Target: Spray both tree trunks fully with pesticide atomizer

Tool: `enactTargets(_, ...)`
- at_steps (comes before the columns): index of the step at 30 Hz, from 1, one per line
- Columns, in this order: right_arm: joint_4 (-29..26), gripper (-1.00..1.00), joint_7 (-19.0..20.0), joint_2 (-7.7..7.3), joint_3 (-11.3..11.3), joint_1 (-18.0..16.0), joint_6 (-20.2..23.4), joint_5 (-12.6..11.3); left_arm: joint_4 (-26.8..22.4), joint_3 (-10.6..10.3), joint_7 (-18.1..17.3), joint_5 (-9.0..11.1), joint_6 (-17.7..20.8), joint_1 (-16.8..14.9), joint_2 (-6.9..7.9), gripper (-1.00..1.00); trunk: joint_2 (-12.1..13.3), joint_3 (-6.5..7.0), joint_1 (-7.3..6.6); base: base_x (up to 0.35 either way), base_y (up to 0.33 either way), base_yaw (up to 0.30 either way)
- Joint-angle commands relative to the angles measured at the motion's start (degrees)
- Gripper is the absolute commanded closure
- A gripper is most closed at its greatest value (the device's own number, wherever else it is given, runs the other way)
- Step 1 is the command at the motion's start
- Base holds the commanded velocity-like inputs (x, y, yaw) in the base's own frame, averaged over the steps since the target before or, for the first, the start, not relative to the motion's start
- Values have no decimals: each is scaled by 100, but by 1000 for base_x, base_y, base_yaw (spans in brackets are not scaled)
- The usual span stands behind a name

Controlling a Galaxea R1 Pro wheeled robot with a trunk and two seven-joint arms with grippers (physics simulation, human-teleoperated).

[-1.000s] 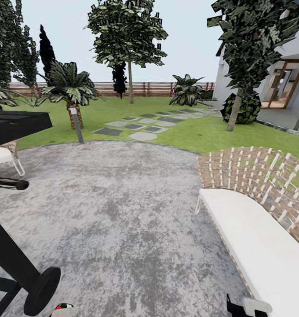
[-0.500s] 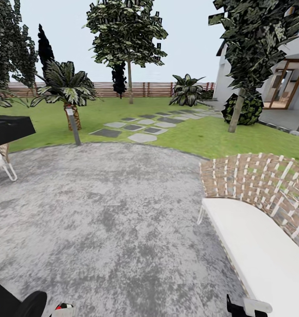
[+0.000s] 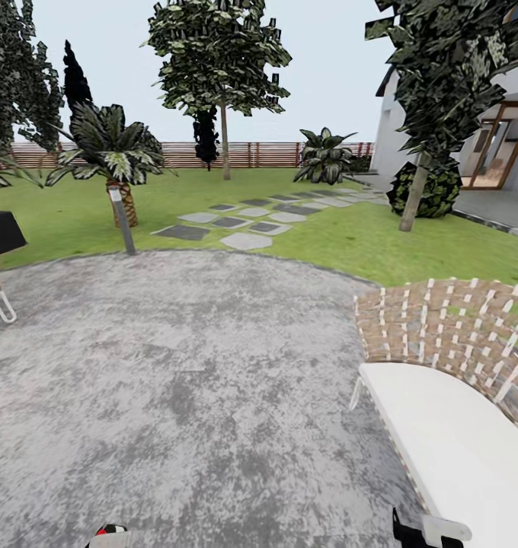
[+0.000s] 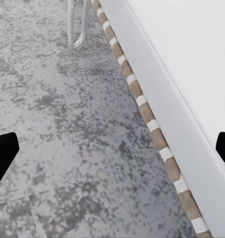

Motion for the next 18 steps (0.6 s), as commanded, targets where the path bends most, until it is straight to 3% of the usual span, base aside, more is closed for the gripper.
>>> enactTargets(1, 5, -100, -16, 1, -7, -4, -15, 25, 5, -7, -3, 32, -18, -3, 0, 100, -2, -5, 2, 336, 0, 0)
enactTargets(18, 1, -100, -16, 0, -7, -4, -15, 25, 4, -7, -1, 32, -18, -3, 0, 100, -2, -5, 2, 337, 0, 0)
